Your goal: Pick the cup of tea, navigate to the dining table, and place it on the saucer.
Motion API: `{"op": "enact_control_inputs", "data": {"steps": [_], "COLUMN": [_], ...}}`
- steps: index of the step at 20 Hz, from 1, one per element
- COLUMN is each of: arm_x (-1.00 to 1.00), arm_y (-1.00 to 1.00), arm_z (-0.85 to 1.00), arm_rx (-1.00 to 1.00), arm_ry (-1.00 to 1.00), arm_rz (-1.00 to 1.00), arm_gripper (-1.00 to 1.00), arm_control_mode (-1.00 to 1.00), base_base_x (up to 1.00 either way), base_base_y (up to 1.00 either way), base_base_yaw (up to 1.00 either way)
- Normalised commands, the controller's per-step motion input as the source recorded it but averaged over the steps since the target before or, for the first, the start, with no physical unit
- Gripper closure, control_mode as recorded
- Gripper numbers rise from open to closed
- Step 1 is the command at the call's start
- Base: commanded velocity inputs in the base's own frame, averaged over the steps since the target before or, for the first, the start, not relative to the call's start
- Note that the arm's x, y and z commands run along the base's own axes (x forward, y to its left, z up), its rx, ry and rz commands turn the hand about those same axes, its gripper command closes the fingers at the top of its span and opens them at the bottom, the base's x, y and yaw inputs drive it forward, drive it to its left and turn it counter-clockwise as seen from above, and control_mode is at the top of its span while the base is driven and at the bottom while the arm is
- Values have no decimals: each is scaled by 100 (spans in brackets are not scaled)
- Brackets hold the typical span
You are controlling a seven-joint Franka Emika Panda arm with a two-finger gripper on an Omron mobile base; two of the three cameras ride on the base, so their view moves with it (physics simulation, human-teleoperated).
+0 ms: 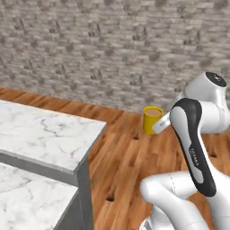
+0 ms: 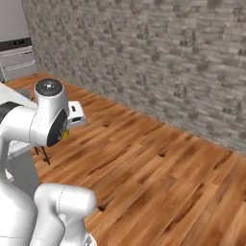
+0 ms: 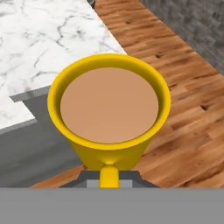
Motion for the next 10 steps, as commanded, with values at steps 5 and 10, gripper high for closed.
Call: {"op": "enact_control_inputs", "data": {"steps": [5, 10], "arm_x": [0, 0], "arm_y": [0, 0], "arm_z": [0, 0], "arm_rx": [0, 0], "arm_ry": [0, 0], "arm_rz": [0, 0], "arm_gripper": [100, 100], "arm_control_mode": [100, 100], "base_base_x": [67, 75], "base_base_y": [-100, -86], "base_base_yaw": [46, 65]}}
